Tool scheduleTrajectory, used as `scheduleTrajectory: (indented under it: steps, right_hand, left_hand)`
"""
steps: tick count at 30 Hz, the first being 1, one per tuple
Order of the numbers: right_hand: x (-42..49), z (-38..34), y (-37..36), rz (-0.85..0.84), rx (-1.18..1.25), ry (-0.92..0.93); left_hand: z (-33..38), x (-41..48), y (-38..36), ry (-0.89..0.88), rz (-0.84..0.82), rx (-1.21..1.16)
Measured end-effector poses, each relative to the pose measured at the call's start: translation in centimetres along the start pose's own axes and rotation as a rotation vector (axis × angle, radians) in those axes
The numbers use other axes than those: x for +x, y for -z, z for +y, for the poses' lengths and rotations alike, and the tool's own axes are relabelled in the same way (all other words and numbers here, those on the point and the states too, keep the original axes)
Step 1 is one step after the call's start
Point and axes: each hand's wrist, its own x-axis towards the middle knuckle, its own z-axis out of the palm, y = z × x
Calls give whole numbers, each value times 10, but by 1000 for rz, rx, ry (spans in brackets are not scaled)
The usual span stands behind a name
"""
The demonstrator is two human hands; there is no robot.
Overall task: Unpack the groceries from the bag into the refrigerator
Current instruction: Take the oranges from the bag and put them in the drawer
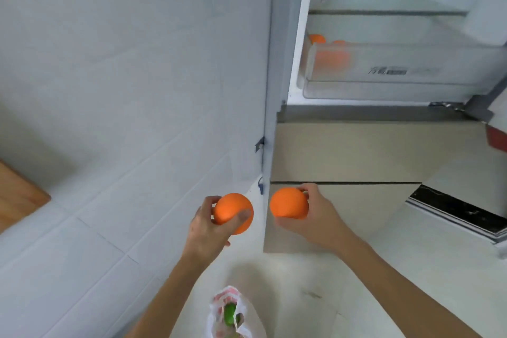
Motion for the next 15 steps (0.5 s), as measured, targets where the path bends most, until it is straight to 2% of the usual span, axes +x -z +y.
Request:
scheduleTrajectory:
  steps: [7, 15]
  right_hand:
    - [0, -44, 111, 193, -73, 208]
    - [11, -59, 245, 355, -90, 306]
  left_hand:
    - [140, 0, -22, -276, -13, -20]
    - [262, 12, -84, -520, -13, -26]
